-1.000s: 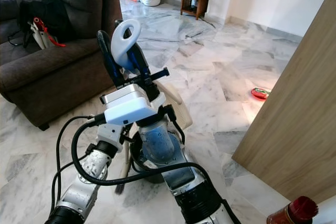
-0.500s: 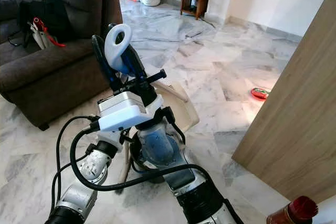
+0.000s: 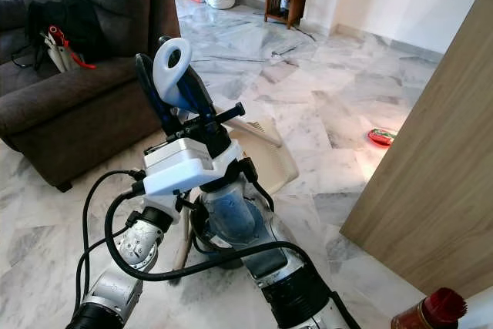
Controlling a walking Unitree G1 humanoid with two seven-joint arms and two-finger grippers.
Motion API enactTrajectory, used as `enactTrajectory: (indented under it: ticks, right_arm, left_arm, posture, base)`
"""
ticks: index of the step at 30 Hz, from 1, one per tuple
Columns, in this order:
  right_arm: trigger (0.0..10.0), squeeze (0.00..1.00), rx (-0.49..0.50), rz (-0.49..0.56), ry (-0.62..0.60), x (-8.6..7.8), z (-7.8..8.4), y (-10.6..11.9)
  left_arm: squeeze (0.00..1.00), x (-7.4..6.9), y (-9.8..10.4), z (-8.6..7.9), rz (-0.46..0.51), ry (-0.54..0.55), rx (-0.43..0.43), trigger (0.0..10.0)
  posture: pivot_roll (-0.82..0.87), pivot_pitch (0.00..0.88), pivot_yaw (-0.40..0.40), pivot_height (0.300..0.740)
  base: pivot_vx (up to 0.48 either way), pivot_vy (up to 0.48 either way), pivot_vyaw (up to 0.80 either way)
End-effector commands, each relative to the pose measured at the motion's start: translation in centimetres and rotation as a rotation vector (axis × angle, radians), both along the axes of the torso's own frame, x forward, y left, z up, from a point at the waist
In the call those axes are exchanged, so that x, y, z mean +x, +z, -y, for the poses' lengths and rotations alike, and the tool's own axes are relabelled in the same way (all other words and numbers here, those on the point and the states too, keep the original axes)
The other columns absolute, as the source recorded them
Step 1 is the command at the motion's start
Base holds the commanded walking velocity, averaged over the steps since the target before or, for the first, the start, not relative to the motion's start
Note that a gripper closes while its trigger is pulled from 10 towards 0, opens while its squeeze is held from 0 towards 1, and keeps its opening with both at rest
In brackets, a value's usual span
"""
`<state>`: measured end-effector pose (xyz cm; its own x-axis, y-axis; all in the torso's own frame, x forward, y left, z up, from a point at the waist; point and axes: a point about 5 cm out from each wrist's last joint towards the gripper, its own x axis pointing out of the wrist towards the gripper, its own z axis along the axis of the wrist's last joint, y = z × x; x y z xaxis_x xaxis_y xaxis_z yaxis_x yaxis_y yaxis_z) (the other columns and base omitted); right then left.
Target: Sweep floor
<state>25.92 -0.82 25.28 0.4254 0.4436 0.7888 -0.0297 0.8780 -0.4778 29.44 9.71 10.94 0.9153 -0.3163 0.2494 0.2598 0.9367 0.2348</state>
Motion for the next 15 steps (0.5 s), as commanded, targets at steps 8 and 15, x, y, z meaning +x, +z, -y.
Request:
enactTrajectory:
  ticks: [8, 15]
  right_arm:
    - [10.0, 0.0, -0.051, 0.061, -0.119, 1.2, 1.5, 0.4]
    - [10.0, 0.0, -0.141, 0.038, -0.327, 3.7, 5.1, -0.8]
  left_arm:
    - [0.0, 0.1, 1.5, 0.7, 0.077, -0.034, -0.007, 10.0]
    - [0.0, 0.1, 1.5, 0.7, 0.075, -0.038, -0.009, 10.0]
  posture:
    - [0.03, 0.0, -0.014, 0.74]
    - [0.02, 0.0, -0.015, 0.74]
  base:
    - [0.0, 0.0, 0.0]
    - [0.0, 0.0, 0.0]
